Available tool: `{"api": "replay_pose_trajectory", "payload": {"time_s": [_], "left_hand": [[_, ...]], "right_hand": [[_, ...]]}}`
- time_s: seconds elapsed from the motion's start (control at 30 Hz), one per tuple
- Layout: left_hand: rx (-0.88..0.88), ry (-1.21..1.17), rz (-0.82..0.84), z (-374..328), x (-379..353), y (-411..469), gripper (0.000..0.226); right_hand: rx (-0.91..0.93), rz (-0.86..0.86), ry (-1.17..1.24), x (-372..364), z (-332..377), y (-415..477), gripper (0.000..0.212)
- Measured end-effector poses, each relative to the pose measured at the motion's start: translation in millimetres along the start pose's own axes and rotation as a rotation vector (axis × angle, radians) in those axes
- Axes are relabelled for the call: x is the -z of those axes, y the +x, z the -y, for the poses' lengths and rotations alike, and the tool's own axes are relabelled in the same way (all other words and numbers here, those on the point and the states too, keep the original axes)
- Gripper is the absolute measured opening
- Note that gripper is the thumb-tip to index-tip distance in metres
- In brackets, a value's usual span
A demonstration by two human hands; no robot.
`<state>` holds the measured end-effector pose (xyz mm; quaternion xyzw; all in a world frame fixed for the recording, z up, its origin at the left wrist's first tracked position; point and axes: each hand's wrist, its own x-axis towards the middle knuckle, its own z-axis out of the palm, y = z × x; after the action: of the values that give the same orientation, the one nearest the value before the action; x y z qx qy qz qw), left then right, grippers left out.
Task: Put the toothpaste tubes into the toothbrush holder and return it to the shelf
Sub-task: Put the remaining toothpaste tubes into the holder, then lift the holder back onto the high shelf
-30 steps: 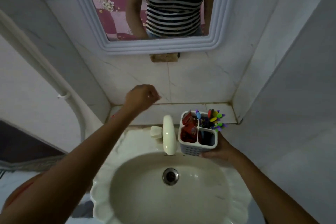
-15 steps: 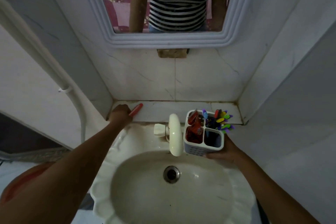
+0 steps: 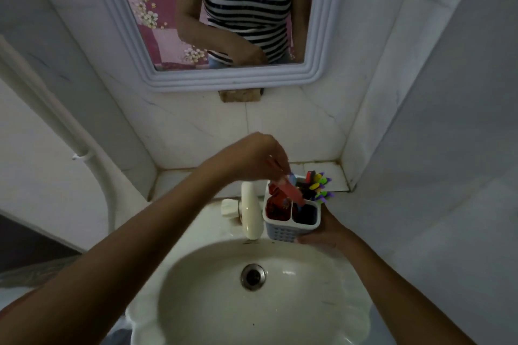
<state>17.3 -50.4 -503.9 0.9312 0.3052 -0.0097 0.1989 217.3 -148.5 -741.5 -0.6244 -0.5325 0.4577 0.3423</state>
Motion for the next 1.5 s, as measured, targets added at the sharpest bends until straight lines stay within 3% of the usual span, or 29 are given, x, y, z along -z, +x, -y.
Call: {"api": "replay_pose_trajectory", "payload": {"time_s": [0.2,0.3,0.4,0.53,0.63,0.77,0.93,1.07,1.17,1.23,1.3,1.4,1.5], "left_hand": [[0.014,0.197,0.062,-30,-55,34,0.032],[-0.017,0.181,0.019,-23,-64,35,0.031],[0.044,0.024,-0.093,-7,-57,21,0.025],[0.235,-0.245,-0.346,16,-36,-4,0.031],[0.276,-0.412,-0.285,19,-8,-13,0.043],[0.066,-0.611,-0.194,-32,57,-20,0.049],[-0.294,-0.692,-0.474,-109,170,-40,0.037],[-0.483,-0.529,-0.68,-153,278,-51,0.041],[-0.54,-0.312,-0.973,-182,357,-61,0.037],[-0.458,0.02,-1.19,-196,401,-66,0.047],[-0.279,0.495,-1.349,-200,437,-63,0.057],[-0.035,0.807,-1.257,-190,470,-43,0.069],[0.044,0.846,-1.115,-169,477,-25,0.078]], "right_hand": [[0.003,0.007,0.03,-2,9,-6,0.092],[0.03,-0.044,0.096,-6,15,-7,0.1],[0.022,-0.132,0.143,-10,11,-13,0.11],[0.044,-0.292,0.222,-3,28,-32,0.087],[0.172,-0.423,0.223,26,72,-42,0.095],[0.402,-0.534,0.155,87,174,-55,0.1],[0.598,-0.704,0.144,163,326,-84,0.093],[0.754,-0.709,0.132,222,456,-115,0.082],[0.889,-0.73,0.085,245,550,-156,0.055],[0.938,-0.743,0.099,257,606,-179,0.049],[0.928,-0.824,0.146,270,656,-190,0.073],[0.929,-0.968,0.184,283,715,-192,0.107],[0.907,-1.127,0.199,288,753,-180,0.115]]}}
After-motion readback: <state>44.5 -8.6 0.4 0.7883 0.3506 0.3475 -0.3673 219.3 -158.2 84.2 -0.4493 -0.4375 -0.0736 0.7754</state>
